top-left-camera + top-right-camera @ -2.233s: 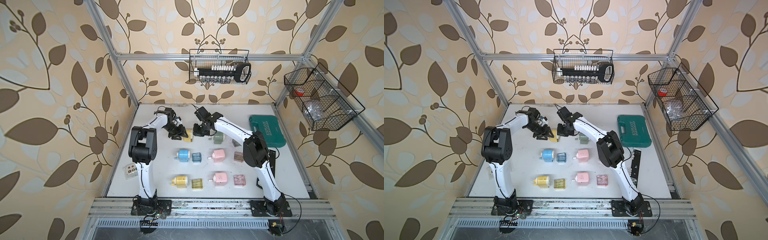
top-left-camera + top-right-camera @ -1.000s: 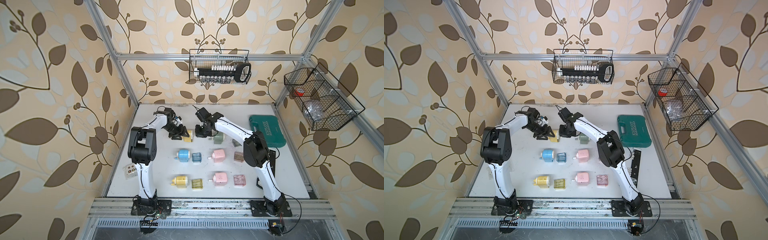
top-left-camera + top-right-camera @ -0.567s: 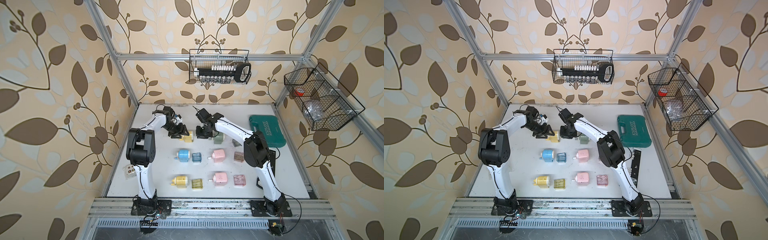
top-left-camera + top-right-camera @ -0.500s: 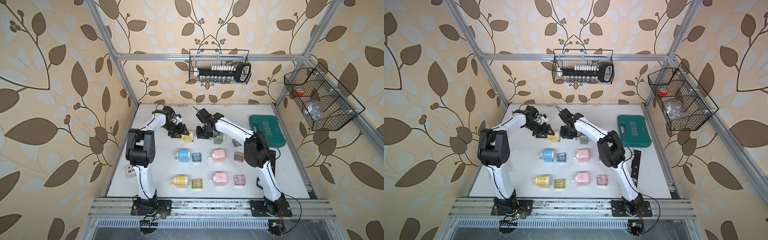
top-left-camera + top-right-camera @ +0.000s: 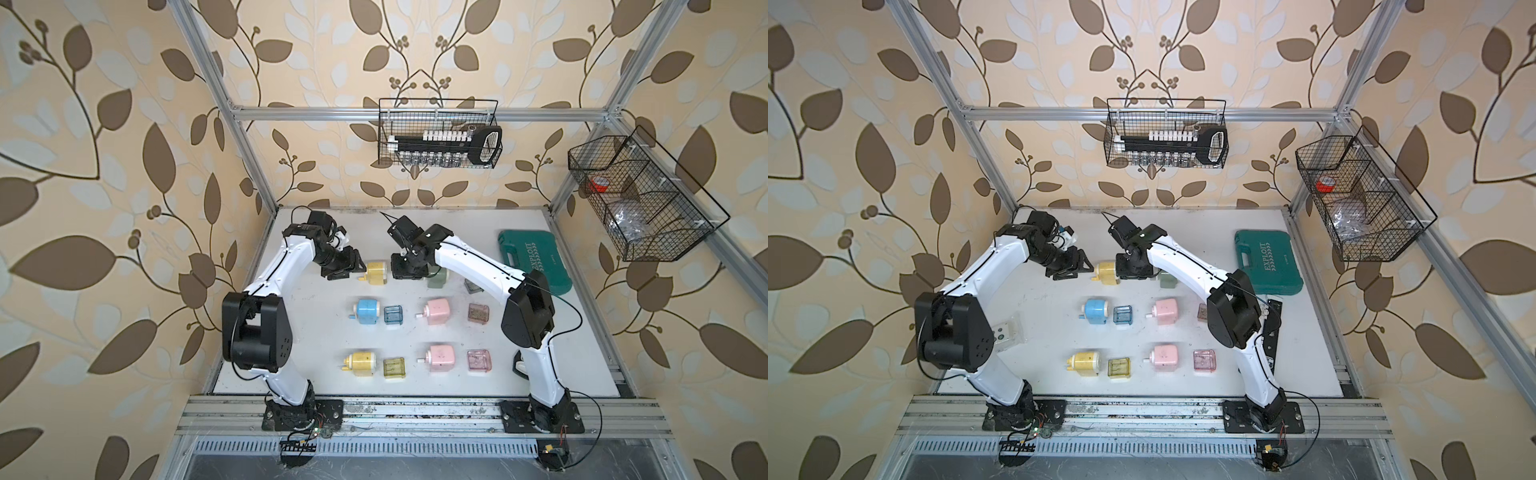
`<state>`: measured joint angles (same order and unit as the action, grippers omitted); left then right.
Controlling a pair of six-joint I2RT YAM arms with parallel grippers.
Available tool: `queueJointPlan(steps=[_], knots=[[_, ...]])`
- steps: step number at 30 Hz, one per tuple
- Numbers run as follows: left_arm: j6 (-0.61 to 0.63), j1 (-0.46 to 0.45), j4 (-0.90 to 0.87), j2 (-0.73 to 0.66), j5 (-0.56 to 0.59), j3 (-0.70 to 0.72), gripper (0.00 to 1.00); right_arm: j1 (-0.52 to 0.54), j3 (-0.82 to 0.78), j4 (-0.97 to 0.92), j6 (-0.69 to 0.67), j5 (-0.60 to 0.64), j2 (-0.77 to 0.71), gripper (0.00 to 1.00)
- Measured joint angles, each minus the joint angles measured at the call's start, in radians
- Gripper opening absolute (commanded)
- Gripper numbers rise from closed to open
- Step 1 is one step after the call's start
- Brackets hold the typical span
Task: Put the tray back into the pencil sharpener
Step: Pick up the container from the center of the board.
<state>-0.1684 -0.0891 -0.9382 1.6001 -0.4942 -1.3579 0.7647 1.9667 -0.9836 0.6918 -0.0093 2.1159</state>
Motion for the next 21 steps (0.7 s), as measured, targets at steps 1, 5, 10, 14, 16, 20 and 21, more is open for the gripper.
queueJointPlan(steps=[1,5,10,14,16,20,21], knots=[[-0.006,-0.004,-0.009,-0.028,0.006,0.019,0.63,0.01,-0.014,-0.005,0.004,0.003,-0.011,0.36],[-0.034,-0.029,-0.04,-0.105,0.029,0.107,0.63,0.056,-0.101,-0.011,0.026,0.02,-0.068,0.36],[-0.062,-0.048,-0.036,-0.124,0.039,0.22,0.62,0.082,-0.19,-0.009,0.048,0.036,-0.126,0.36],[-0.078,-0.049,-0.022,-0.168,0.053,0.28,0.62,0.096,-0.211,-0.005,0.058,0.051,-0.129,0.36],[-0.082,-0.049,-0.001,-0.2,0.058,0.298,0.63,0.105,-0.218,-0.004,0.063,0.056,-0.128,0.36],[-0.095,-0.048,0.056,-0.263,0.059,0.339,0.64,0.119,-0.23,0.0,0.073,0.063,-0.127,0.35],[-0.098,-0.048,0.07,-0.278,0.059,0.351,0.64,0.12,-0.237,0.004,0.075,0.063,-0.127,0.34]])
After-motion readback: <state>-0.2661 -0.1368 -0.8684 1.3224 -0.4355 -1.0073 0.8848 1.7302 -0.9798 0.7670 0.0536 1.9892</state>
